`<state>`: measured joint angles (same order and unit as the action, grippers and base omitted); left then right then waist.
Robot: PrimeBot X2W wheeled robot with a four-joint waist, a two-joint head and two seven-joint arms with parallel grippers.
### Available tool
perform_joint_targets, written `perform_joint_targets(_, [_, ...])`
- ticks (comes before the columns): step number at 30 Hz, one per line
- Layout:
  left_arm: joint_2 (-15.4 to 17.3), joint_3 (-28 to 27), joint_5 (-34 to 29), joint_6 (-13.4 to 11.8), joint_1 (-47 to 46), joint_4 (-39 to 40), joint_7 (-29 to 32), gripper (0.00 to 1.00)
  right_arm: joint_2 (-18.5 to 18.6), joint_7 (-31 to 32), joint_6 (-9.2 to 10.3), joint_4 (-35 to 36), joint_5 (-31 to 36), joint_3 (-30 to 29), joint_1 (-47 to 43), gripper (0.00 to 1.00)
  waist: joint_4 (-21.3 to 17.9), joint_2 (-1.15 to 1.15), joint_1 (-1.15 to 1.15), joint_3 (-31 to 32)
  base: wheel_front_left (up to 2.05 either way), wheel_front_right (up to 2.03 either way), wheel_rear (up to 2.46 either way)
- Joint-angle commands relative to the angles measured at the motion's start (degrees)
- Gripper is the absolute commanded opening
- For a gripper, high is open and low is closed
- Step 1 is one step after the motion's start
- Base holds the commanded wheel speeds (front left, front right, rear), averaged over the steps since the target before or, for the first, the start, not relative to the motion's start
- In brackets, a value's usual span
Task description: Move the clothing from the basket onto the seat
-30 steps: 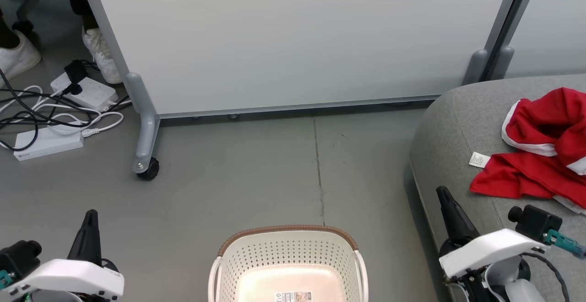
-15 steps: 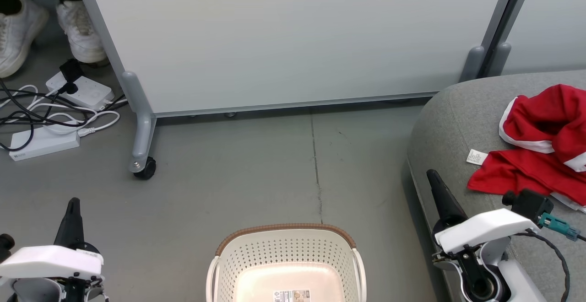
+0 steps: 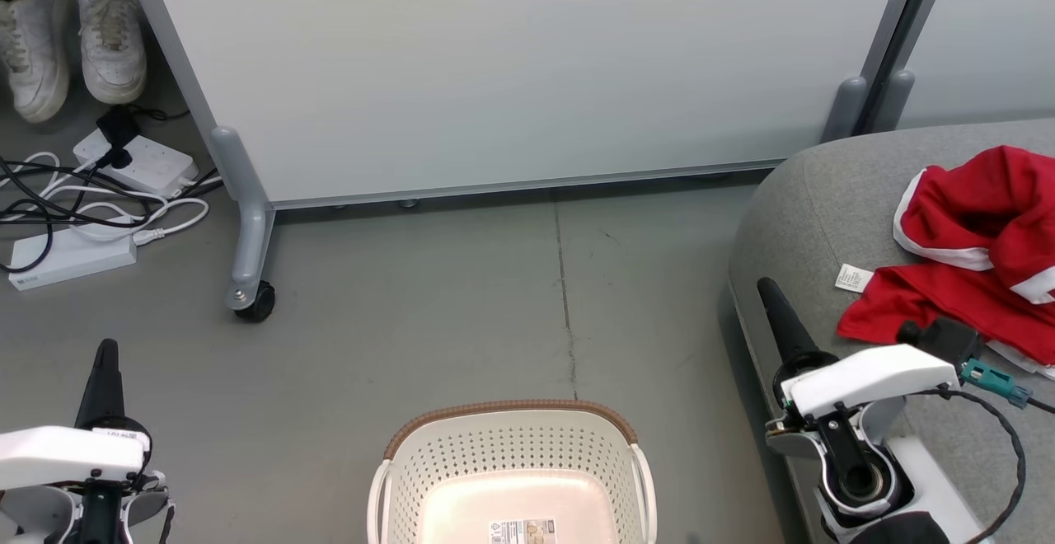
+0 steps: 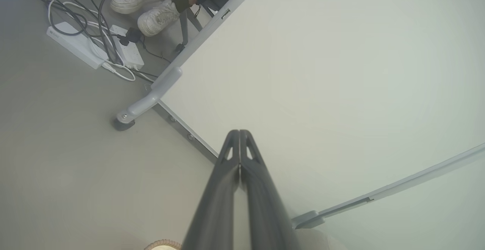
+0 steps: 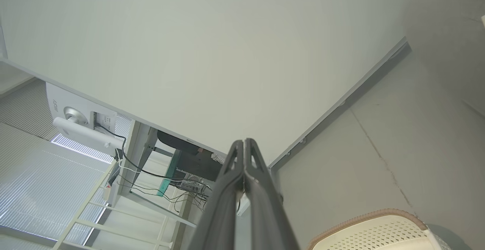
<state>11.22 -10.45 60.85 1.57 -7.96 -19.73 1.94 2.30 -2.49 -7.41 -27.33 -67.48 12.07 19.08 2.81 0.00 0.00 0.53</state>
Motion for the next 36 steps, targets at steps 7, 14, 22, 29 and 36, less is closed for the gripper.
perform_joint_targets(7, [-0.2, -3.1, 4.8, 1.3, -3.4, -0.9, 1.6, 0.00, 0.5, -0.2, -0.11, -2.1, -6.3, 1.3, 4.2, 0.00, -0.3, 0.00, 0.00, -0.2, 0.00, 0.00, 0.00])
perform_joint_targets(14, [-0.8, -5.0, 8.1, 2.1, -4.6, -1.9, 2.8, 0.00, 0.5, -0.2, -0.11, -3.9, -10.9, 2.3, 6.2, 0.00, -0.5, 0.00, 0.00, -0.4, 0.00, 0.00, 0.00])
perform_joint_targets(22, [-1.3, -6.7, 11.3, 2.7, -5.7, -2.8, 3.9, 0.00, 0.6, -0.2, -0.11, -5.6, -15.1, 3.2, 8.1, 0.00, -0.8, 0.00, 0.00, -0.6, 0.00, 0.00, 0.00])
perform_joint_targets(29, [-1.8, -8.4, 14.4, 3.3, -6.8, -3.7, 5.1, 0.00, 0.6, -0.2, -0.12, -7.2, -19.1, 4.1, 9.9, 0.00, -1.0, 0.00, 0.00, -0.8, 0.00, 0.00, 0.00])
perform_joint_targets(36, [-2.2, -10.0, 17.2, 3.9, -7.8, -4.5, 6.1, 0.00, 0.6, -0.2, -0.12, -8.7, -22.9, 4.8, 11.6, 0.00, -1.3, 0.00, 0.00, -1.0, 0.00, 0.00, 0.00])
